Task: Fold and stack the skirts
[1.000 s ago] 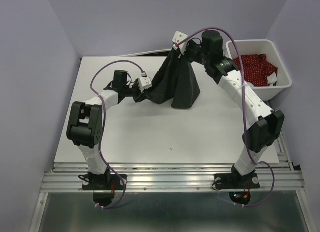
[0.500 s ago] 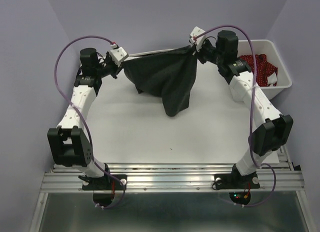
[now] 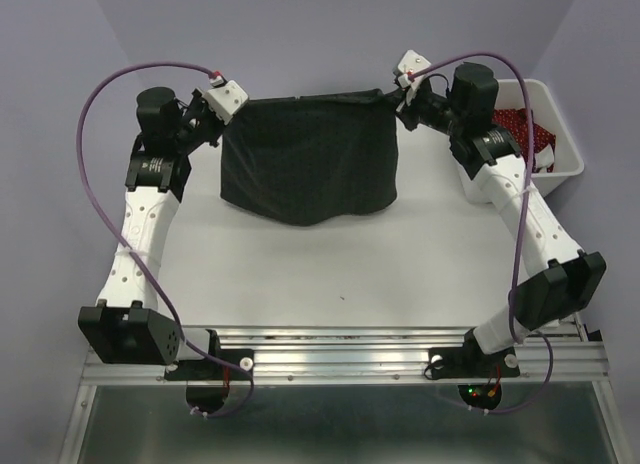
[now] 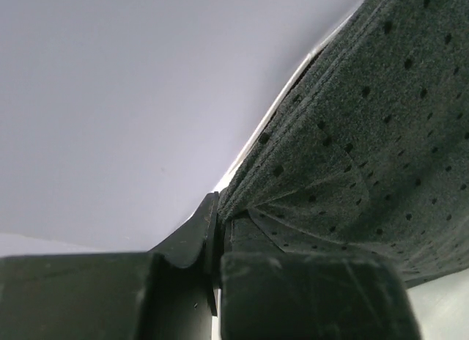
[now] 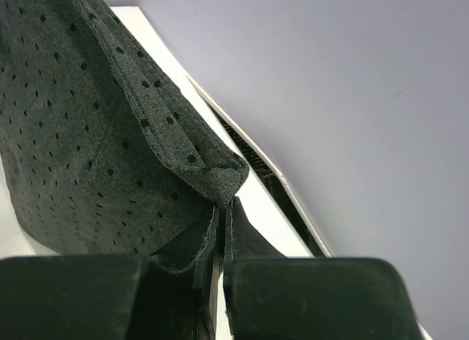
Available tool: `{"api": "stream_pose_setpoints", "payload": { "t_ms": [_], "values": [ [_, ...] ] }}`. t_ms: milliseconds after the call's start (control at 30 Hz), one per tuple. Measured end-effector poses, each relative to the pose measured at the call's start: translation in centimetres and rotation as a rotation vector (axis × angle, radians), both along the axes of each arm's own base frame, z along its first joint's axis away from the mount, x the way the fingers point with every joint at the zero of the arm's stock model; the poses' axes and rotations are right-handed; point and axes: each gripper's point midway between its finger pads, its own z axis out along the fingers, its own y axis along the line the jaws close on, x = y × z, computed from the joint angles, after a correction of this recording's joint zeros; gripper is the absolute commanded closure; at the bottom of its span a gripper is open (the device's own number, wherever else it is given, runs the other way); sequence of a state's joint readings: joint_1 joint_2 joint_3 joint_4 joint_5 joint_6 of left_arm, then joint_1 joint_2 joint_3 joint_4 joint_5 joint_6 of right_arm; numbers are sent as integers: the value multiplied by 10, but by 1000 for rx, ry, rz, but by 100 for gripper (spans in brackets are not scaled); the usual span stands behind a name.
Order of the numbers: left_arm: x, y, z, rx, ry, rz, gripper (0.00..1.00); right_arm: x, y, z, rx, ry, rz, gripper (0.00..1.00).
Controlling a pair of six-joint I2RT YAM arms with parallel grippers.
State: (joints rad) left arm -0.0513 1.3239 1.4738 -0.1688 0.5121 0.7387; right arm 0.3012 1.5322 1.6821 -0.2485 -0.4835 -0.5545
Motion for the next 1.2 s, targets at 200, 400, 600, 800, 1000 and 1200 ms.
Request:
{"api": "stream_pose_setpoints", "payload": {
  "t_ms": [200,400,600,800,1000,1200],
  "values": [
    [31,2,-58,-31,144,37,100,43,6,-55,-37,86,-10,99],
    [115,1,-107,-84,269,96,100,131,6,-94,-47,120,-53,99],
    [176,1,-83,-126,209,131,100,179,5,-57,-27,-13,-82,99],
    [165,0,15,-151,9,117,100,161,2,14,17,-185,-75,99],
    [98,-5,2,-98,9,49,100,97,-1,15,-20,-217,12,99],
    [46,-10,-140,21,253,-39,100,26,-6,-119,-208,-74,172,99]
  ]
}}
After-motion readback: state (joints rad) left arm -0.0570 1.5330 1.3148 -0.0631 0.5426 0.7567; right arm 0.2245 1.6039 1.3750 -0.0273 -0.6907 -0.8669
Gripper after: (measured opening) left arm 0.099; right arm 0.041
